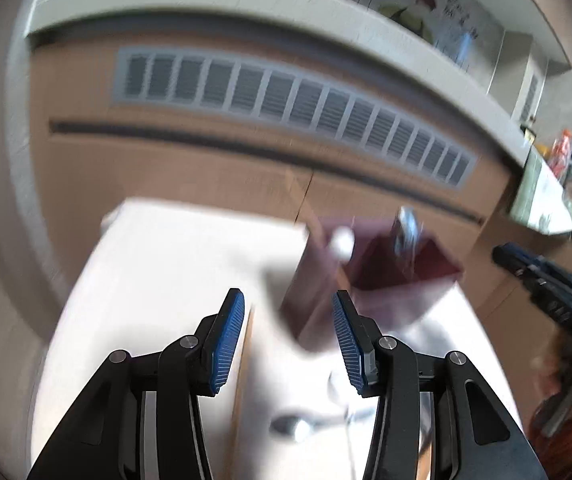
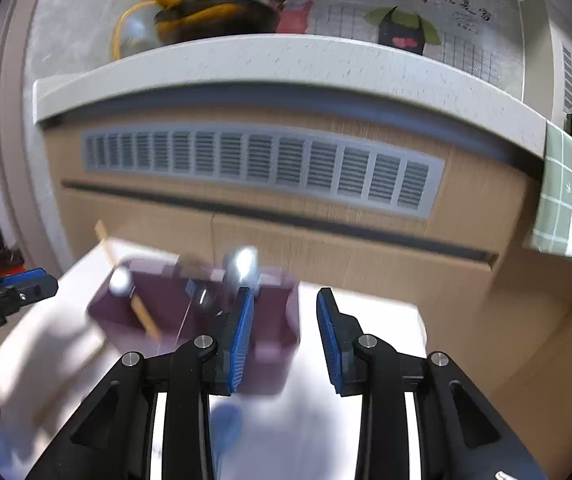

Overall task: Organize utensils
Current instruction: 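Grasp the blue plastic spoon with the right tool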

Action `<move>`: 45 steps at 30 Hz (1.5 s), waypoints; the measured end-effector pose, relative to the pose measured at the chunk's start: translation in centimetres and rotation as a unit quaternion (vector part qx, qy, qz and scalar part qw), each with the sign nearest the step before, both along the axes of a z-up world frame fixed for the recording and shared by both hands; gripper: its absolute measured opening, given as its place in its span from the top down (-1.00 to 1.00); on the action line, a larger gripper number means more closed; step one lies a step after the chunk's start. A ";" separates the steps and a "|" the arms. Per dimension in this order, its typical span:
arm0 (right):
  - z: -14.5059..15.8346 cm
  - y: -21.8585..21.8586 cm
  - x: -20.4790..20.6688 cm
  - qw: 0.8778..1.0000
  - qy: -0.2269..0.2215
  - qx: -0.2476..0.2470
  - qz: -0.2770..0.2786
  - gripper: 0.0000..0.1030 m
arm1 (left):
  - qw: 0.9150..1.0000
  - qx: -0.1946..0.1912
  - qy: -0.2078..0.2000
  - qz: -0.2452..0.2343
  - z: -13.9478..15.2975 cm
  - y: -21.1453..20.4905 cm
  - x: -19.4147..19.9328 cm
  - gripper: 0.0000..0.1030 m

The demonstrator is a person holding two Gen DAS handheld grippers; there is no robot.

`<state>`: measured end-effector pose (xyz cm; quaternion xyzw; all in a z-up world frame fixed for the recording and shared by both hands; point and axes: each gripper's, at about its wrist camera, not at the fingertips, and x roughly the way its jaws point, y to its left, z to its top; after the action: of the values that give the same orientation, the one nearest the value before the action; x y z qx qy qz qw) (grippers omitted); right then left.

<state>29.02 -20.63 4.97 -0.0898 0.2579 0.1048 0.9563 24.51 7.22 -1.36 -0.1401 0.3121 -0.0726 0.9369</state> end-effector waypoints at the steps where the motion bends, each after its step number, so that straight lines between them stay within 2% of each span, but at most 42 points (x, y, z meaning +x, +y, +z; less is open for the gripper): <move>1: -0.4 0.2 -0.9 1.000 0.005 -0.003 0.006 0.41 | 1.000 0.000 0.008 -0.003 -0.6 0.0 -0.8 0.09; 6: -2.7 0.4 -5.7 0.998 0.037 -0.021 0.035 0.41 | 1.000 0.015 0.025 -0.005 -2.8 -0.3 -5.3 0.09; 9: -4.4 0.0 -7.1 0.996 0.071 -0.015 0.046 0.41 | 0.999 0.027 0.032 0.012 -3.1 0.4 -6.8 0.09; 14: -7.8 0.0 -8.4 0.987 0.133 -0.013 0.086 0.41 | 0.998 0.034 0.052 0.030 -3.7 1.5 -7.7 0.09; 21: -10.6 0.6 -9.8 0.980 0.177 -0.019 0.093 0.41 | 0.997 0.035 0.075 0.000 -5.4 0.1 -6.8 0.09; 28: -10.1 0.3 -6.1 0.984 0.169 0.013 0.060 0.41 | 0.995 0.040 0.086 -0.028 -5.9 -2.0 -6.4 0.09; 34: -12.8 2.7 -0.4 0.976 0.214 -0.034 0.029 0.44 | 0.995 0.046 0.085 -0.025 -5.7 -1.7 -6.6 0.09; 37: -12.9 3.2 0.9 0.979 0.201 -0.041 0.018 0.44 | 0.995 0.040 0.088 -0.014 -6.0 -0.9 -6.3 0.09; 42: -12.9 3.5 2.1 0.978 0.203 -0.032 0.021 0.45 | 0.995 0.051 0.088 -0.010 -6.3 -0.7 -5.8 0.09; 45: -12.3 2.8 0.8 0.984 0.177 -0.019 0.020 0.47 | 0.994 0.051 0.099 -0.014 -6.9 -0.7 -5.1 0.09</move>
<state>29.79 -17.86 -7.37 -0.0931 0.4235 0.1334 0.8912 19.38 6.48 -8.28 -0.0945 0.4082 -0.0552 0.9063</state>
